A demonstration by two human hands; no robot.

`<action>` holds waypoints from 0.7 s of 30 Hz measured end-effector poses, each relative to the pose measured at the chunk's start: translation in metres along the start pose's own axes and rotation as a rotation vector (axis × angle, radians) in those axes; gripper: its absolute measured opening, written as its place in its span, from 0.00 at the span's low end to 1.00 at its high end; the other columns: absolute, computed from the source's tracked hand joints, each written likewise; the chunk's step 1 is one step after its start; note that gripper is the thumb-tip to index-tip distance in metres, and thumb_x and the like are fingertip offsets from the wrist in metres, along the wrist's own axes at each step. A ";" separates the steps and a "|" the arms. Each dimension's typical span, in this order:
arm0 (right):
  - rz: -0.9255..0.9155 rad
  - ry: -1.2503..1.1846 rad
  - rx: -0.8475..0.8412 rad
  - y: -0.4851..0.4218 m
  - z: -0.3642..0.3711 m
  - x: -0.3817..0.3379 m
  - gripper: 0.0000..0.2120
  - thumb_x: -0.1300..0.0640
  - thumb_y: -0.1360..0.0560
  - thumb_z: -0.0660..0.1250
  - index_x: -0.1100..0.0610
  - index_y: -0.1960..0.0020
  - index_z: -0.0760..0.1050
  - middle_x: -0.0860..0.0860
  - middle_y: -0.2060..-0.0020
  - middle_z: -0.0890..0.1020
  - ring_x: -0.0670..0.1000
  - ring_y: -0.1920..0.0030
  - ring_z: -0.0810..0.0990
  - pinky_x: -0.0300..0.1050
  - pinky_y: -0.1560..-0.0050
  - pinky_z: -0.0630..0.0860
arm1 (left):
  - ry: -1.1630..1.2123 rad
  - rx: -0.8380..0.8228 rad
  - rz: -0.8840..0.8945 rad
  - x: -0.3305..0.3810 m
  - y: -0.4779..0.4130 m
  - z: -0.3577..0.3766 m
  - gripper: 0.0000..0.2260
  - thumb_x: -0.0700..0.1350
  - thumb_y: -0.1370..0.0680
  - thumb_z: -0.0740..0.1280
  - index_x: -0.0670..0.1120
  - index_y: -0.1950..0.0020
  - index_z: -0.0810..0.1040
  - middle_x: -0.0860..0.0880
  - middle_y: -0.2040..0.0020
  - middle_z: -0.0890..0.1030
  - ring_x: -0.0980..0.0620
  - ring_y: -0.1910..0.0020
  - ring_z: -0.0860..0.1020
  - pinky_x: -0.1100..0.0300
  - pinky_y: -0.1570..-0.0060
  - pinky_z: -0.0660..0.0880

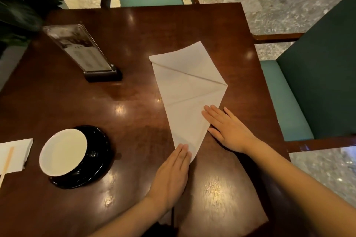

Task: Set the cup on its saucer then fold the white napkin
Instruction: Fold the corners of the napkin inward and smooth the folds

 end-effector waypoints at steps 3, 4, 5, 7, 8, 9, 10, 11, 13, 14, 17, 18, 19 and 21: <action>-0.019 -0.044 -0.013 0.001 -0.002 0.001 0.31 0.44 0.26 0.37 0.50 0.24 0.44 0.45 0.25 0.44 0.46 0.25 0.41 0.45 0.27 0.37 | 0.044 -0.060 0.009 0.000 0.001 -0.007 0.21 0.43 0.41 0.76 0.42 0.49 0.83 0.44 0.46 0.83 0.48 0.45 0.80 0.60 0.44 0.74; -0.021 -0.058 -0.016 0.002 -0.003 0.002 0.31 0.44 0.26 0.37 0.49 0.24 0.44 0.45 0.25 0.44 0.45 0.25 0.40 0.45 0.27 0.36 | 0.062 -0.054 -0.001 -0.001 0.000 -0.011 0.19 0.43 0.42 0.76 0.43 0.51 0.83 0.45 0.47 0.83 0.49 0.46 0.81 0.61 0.49 0.77; -0.019 -0.069 -0.016 0.002 -0.004 0.002 0.31 0.44 0.26 0.37 0.49 0.24 0.44 0.45 0.25 0.44 0.44 0.25 0.40 0.44 0.27 0.36 | 0.074 -0.017 -0.002 -0.001 -0.001 -0.014 0.15 0.43 0.38 0.73 0.45 0.52 0.83 0.46 0.48 0.84 0.50 0.47 0.81 0.62 0.53 0.78; -0.011 -0.094 -0.001 0.002 -0.007 0.000 0.29 0.46 0.24 0.41 0.49 0.24 0.45 0.44 0.25 0.45 0.43 0.26 0.40 0.43 0.28 0.35 | 0.090 -0.005 -0.021 -0.001 -0.002 -0.020 0.14 0.46 0.33 0.62 0.46 0.51 0.82 0.46 0.48 0.84 0.49 0.46 0.81 0.62 0.55 0.78; -0.007 -0.107 0.006 0.001 -0.008 -0.001 0.27 0.48 0.22 0.44 0.49 0.24 0.46 0.45 0.25 0.45 0.43 0.26 0.40 0.43 0.29 0.34 | 0.103 -0.015 -0.027 -0.001 -0.002 -0.020 0.17 0.49 0.33 0.60 0.45 0.50 0.82 0.45 0.47 0.83 0.48 0.46 0.81 0.61 0.52 0.78; -0.002 -0.120 0.010 0.001 -0.008 -0.002 0.26 0.51 0.21 0.48 0.49 0.24 0.46 0.45 0.25 0.45 0.43 0.26 0.40 0.43 0.29 0.34 | 0.106 -0.019 -0.032 0.000 -0.002 -0.021 0.20 0.51 0.34 0.60 0.44 0.48 0.81 0.44 0.46 0.82 0.47 0.45 0.80 0.60 0.50 0.77; 0.005 -0.132 0.009 0.001 -0.008 -0.003 0.27 0.53 0.20 0.50 0.49 0.24 0.46 0.45 0.24 0.46 0.43 0.26 0.40 0.43 0.29 0.34 | 0.109 -0.035 -0.023 0.003 -0.002 -0.022 0.21 0.53 0.34 0.60 0.44 0.48 0.81 0.44 0.45 0.82 0.47 0.45 0.80 0.60 0.49 0.77; 0.013 -0.144 0.008 0.002 -0.008 -0.003 0.27 0.54 0.20 0.52 0.49 0.24 0.46 0.45 0.24 0.46 0.43 0.26 0.41 0.43 0.29 0.34 | 0.108 -0.038 -0.016 0.004 -0.003 -0.024 0.21 0.53 0.33 0.60 0.44 0.48 0.81 0.45 0.46 0.82 0.48 0.45 0.80 0.61 0.50 0.77; 0.022 -0.163 0.013 0.002 -0.010 -0.003 0.27 0.55 0.20 0.53 0.49 0.24 0.47 0.45 0.24 0.47 0.43 0.26 0.41 0.42 0.29 0.34 | 0.121 -0.027 0.000 0.003 -0.007 -0.027 0.15 0.50 0.31 0.60 0.45 0.52 0.82 0.48 0.51 0.83 0.51 0.49 0.82 0.63 0.56 0.77; 0.025 -0.169 0.013 0.002 -0.011 -0.004 0.27 0.55 0.20 0.53 0.49 0.24 0.47 0.45 0.24 0.48 0.43 0.25 0.41 0.42 0.29 0.34 | 0.127 -0.009 -0.003 0.001 -0.009 -0.029 0.12 0.47 0.31 0.61 0.46 0.55 0.82 0.50 0.54 0.83 0.52 0.51 0.82 0.64 0.61 0.77; 0.031 -0.190 0.000 0.001 -0.011 -0.002 0.27 0.55 0.20 0.53 0.49 0.24 0.48 0.45 0.24 0.48 0.44 0.25 0.42 0.42 0.29 0.34 | 0.069 0.012 -0.007 -0.004 -0.011 -0.031 0.07 0.41 0.34 0.68 0.48 0.59 0.81 0.51 0.58 0.83 0.53 0.56 0.82 0.63 0.70 0.75; 0.035 -0.196 -0.004 0.001 -0.011 -0.002 0.27 0.55 0.20 0.54 0.48 0.24 0.48 0.45 0.24 0.48 0.44 0.25 0.42 0.42 0.29 0.34 | 0.037 -0.002 0.006 -0.002 -0.009 -0.029 0.07 0.41 0.35 0.67 0.47 0.59 0.81 0.50 0.59 0.83 0.53 0.57 0.82 0.64 0.70 0.76; 0.040 -0.201 -0.007 0.001 -0.011 -0.002 0.27 0.55 0.20 0.54 0.48 0.24 0.48 0.45 0.24 0.48 0.44 0.25 0.42 0.42 0.29 0.34 | 0.012 -0.025 0.016 -0.001 -0.006 -0.027 0.10 0.40 0.34 0.63 0.47 0.58 0.82 0.50 0.58 0.83 0.52 0.57 0.82 0.64 0.69 0.76; 0.044 -0.211 -0.005 0.000 -0.012 -0.003 0.27 0.55 0.20 0.54 0.48 0.24 0.48 0.45 0.24 0.48 0.44 0.24 0.42 0.42 0.29 0.33 | -0.043 -0.092 0.009 0.001 -0.004 -0.022 0.16 0.40 0.34 0.55 0.47 0.59 0.82 0.49 0.58 0.83 0.52 0.57 0.82 0.65 0.70 0.76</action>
Point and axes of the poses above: each hand's wrist, its own y-axis away from the middle knuckle, its own z-axis out of the palm, x = y × z, the point moved 6 cm from there along -y, towards the middle knuckle
